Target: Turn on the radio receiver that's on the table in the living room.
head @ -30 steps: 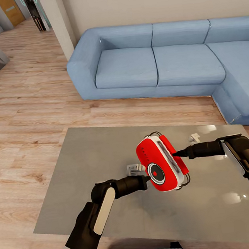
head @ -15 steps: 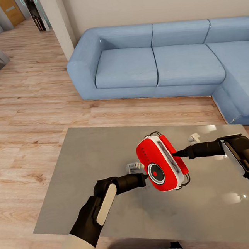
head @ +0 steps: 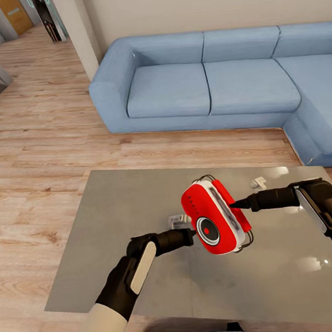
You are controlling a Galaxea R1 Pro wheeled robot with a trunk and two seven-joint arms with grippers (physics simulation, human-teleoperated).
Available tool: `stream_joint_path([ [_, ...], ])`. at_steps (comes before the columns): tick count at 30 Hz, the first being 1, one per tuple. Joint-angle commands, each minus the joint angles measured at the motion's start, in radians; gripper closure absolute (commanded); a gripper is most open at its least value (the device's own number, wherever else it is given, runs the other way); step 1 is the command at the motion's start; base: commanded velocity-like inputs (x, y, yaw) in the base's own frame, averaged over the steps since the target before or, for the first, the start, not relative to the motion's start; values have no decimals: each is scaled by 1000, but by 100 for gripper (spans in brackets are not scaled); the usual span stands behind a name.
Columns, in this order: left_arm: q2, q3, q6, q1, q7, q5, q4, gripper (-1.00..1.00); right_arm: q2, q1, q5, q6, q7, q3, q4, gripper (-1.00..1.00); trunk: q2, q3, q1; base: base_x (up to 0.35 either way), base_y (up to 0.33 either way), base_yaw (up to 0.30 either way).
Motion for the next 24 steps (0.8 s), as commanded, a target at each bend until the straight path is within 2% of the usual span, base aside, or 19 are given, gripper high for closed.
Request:
stream_joint_path([
  [1, 0, -3, -9, -4, 0, 1, 9, 100, 0, 0, -8, 5, 0, 0, -2, 100, 0, 0, 0, 0, 0, 0],
  [13, 0, -13, -25, -11, 0, 6, 30, 100, 1, 0, -2, 5, -1, 0, -5, 100, 0, 0, 0, 0, 0, 0],
  [16, 0, -55, -36, -11, 0, 15, 49, 100, 1, 0, -2, 5, -1, 0, -5, 100, 0, 0, 0, 0, 0, 0],
  [20, 0, -76, -51, -11, 0, 53, 54, 100, 1, 0, -2, 5, -1, 0, -5, 100, 0, 0, 0, 0, 0, 0],
  [24, 0, -92, -56, -11, 0, 68, 56, 100, 1, 0, -2, 5, -1, 0, -5, 100, 0, 0, 0, 0, 0, 0],
])
